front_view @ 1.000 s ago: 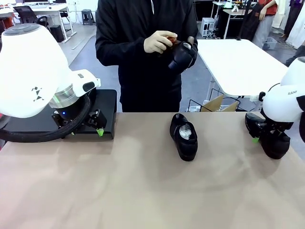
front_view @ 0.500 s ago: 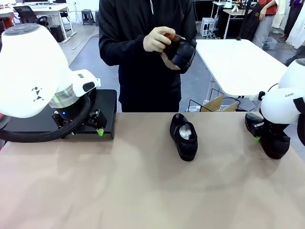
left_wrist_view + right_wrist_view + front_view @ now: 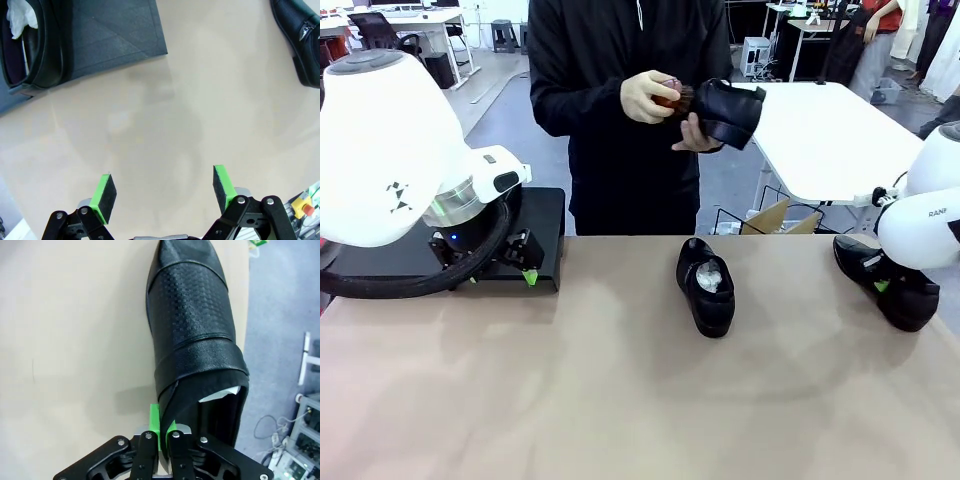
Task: Organize the shoes by placing them on the stand.
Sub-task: Pick up one Shoe and place it in the middle of the table, then place the Shoe from the middle of the table onto the Shoes Stand.
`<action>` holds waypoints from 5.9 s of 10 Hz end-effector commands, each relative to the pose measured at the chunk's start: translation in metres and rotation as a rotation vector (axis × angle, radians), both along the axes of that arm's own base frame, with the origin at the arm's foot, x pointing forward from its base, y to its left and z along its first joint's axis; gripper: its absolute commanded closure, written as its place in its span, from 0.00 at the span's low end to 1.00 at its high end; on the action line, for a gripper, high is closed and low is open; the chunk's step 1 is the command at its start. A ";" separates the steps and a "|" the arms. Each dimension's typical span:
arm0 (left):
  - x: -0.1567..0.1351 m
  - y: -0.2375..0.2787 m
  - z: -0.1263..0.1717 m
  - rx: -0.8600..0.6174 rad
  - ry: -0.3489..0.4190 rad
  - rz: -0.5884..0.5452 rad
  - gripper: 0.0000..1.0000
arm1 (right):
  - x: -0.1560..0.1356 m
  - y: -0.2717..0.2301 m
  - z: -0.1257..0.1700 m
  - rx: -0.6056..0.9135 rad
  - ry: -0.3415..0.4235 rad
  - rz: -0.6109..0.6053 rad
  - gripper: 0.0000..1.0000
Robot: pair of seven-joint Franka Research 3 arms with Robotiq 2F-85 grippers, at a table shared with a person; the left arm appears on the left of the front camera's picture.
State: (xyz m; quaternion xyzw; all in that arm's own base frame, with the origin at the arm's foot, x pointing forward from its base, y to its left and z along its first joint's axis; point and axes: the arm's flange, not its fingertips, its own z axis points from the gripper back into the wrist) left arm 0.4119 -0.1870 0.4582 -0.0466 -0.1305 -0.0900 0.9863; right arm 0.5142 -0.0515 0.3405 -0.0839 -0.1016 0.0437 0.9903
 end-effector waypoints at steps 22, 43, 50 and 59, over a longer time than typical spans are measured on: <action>-0.001 0.001 0.001 0.006 -0.005 0.016 0.00 | -0.207 0.258 0.161 0.276 0.019 0.006 1.00; -0.001 0.001 0.001 0.006 -0.005 0.016 0.00 | -0.236 0.426 0.010 0.220 0.088 -0.032 0.62; -0.001 0.001 0.001 0.006 -0.005 0.016 0.00 | -0.257 0.402 0.058 0.239 0.188 0.021 0.00; -0.001 0.001 0.001 0.006 -0.005 0.016 0.00 | -0.248 0.420 0.049 0.286 0.110 -0.030 0.00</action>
